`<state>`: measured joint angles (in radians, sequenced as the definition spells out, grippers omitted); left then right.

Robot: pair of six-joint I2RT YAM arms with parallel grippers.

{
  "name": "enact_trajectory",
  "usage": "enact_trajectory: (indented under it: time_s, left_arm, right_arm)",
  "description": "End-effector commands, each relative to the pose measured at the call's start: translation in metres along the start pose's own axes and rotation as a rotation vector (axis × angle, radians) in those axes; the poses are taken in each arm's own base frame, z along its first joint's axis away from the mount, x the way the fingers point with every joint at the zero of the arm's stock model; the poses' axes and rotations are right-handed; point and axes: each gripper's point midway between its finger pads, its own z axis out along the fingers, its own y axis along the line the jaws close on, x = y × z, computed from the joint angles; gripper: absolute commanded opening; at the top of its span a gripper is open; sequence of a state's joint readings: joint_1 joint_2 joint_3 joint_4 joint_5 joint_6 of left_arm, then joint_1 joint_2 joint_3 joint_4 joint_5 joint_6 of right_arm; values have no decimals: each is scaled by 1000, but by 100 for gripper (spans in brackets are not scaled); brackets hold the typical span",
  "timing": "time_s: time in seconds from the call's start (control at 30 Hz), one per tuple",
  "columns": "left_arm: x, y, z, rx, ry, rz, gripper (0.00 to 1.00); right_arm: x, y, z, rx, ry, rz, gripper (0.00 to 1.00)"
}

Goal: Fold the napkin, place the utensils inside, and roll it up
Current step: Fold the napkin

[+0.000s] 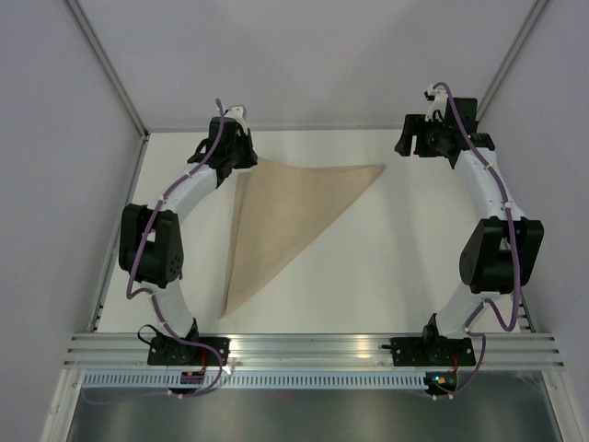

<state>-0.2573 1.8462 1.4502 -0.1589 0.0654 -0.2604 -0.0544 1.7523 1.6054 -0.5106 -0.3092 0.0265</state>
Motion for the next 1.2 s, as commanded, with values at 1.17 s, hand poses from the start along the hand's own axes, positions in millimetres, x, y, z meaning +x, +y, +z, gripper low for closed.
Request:
enact_trajectory:
  time_s: [1.17]
  left_arm:
    - [-8, 30, 33, -24, 17, -20, 2]
  right_arm:
    - [-11, -3, 5, 20, -21, -29, 79]
